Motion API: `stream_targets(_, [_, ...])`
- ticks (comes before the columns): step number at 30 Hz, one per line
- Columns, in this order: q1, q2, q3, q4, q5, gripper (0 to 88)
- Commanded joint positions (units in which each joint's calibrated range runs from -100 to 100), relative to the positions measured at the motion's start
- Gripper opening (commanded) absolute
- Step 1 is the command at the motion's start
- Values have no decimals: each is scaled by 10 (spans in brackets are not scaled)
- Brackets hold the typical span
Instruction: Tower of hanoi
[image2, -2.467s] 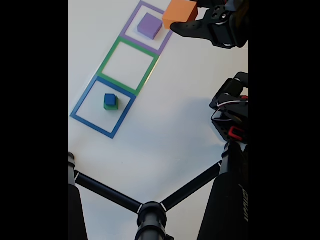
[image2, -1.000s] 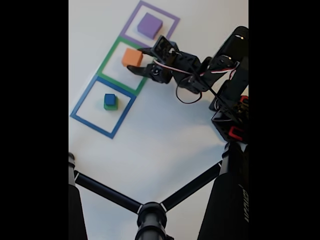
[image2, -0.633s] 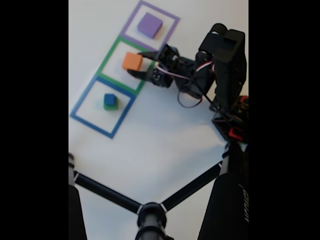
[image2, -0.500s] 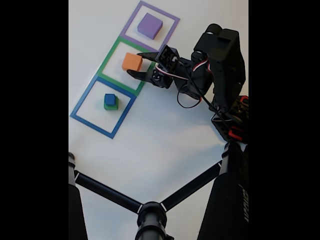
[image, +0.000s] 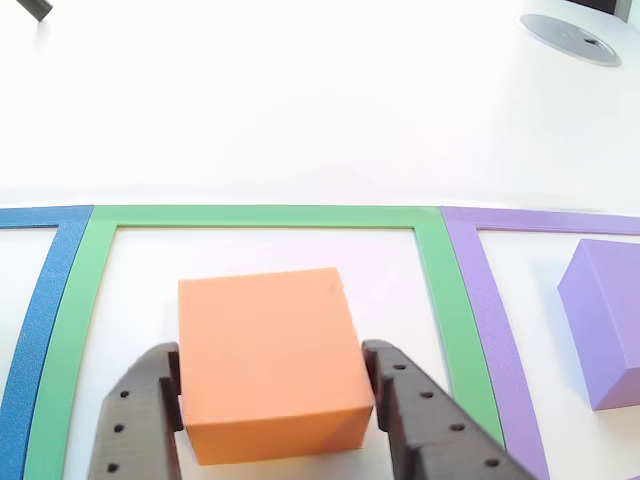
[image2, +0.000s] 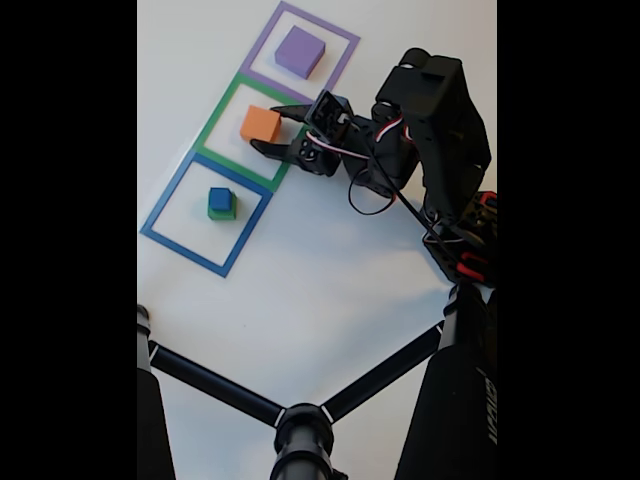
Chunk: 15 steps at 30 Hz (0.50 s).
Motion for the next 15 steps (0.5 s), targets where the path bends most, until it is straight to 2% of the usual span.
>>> stream_targets(1, [4, -1, -7, -16, 0, 196])
stream_targets(10, [13, -10, -7, -16, 0, 252])
stream_targets(15, [15, -100, 23, 30, 0, 284])
